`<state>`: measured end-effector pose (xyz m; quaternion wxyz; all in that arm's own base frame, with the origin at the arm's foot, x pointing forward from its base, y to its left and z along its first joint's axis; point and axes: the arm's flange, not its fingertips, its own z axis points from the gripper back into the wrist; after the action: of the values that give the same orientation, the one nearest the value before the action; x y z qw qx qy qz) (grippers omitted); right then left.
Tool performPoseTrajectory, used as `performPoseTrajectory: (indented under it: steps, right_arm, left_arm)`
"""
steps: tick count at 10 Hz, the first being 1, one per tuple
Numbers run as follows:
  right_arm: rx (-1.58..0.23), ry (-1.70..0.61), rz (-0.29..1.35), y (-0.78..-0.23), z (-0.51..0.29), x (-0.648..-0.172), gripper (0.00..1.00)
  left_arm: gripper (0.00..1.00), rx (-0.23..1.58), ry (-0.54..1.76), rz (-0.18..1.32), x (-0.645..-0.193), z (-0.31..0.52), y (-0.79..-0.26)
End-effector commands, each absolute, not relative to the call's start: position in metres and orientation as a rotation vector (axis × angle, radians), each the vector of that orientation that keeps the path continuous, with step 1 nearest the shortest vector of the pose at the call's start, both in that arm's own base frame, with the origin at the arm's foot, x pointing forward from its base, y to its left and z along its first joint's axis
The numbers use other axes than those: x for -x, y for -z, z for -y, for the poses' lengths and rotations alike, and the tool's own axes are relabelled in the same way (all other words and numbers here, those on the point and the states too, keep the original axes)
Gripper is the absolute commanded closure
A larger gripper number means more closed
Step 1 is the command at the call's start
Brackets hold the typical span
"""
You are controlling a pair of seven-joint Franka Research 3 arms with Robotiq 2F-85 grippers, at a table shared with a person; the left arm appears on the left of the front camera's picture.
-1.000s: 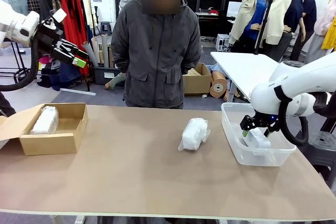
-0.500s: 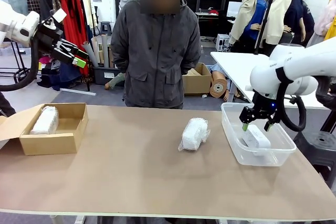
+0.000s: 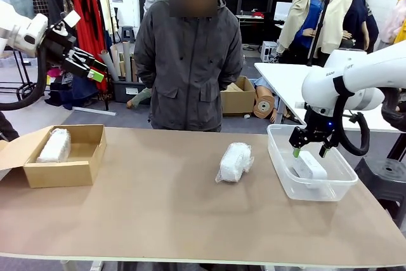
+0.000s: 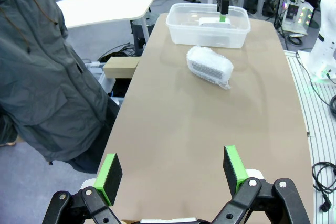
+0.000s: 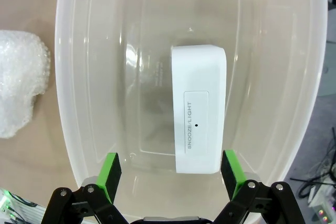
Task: Separate and place wrapped and unwrapped clocks.
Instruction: Pick up the Digital clock indicated by the person.
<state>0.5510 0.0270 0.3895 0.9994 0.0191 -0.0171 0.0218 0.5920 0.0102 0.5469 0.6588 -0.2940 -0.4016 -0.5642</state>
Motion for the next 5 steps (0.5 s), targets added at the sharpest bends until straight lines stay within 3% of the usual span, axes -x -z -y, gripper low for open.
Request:
performPoseTrajectory:
  steps: [1, 5]
  right_arm:
    - [-0.038, -0.031, 0.052, -0.3893, -0.0269, -0.5496, 0.00]
    - [-0.094, -0.097, -0.005, -0.3917, -0.0315, -0.5450, 0.00]
  left_arm:
    - [0.00, 0.671, 1.271, 0.922, -0.5924, -0.0095, -0.5484]
    - [0.00, 0.671, 1.271, 0.922, -0.5924, -0.0095, -0.5484]
